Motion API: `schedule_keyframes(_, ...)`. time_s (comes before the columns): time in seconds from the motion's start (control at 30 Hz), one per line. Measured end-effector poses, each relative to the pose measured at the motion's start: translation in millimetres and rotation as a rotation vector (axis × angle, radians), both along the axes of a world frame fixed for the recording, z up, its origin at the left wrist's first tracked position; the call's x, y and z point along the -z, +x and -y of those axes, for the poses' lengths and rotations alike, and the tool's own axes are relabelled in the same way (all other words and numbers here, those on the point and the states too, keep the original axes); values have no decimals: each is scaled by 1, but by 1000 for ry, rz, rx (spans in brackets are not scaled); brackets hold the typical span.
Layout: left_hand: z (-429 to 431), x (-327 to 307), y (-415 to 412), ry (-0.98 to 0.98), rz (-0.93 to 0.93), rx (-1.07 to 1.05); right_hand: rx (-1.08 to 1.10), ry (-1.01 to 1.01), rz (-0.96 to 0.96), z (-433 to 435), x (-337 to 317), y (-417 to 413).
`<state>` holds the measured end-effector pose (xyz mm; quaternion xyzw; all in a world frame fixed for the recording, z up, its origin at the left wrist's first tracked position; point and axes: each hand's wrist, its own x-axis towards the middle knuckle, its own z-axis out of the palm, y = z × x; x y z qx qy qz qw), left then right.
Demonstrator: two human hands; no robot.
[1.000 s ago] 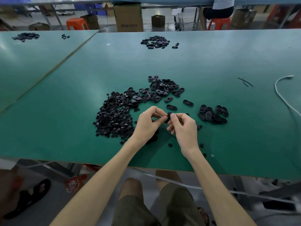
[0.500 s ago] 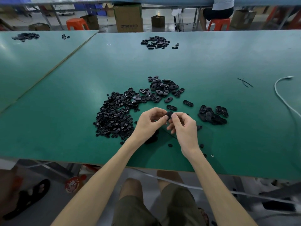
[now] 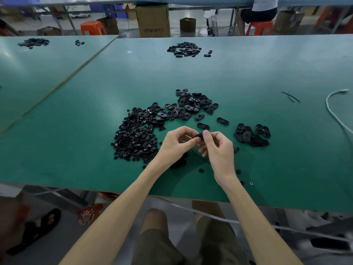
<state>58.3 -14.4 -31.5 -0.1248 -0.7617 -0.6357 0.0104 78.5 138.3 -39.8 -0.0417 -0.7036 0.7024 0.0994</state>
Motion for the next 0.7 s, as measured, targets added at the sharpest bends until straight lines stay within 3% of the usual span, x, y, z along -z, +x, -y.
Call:
schedule_keyframes(0.47,1,5,-1,69,4,12,-14,25,-13,-1,-2,3)
schedule_keyframes(0.7,1,5,-3,108,8,19,-24,-64,-7,-3,-2,1)
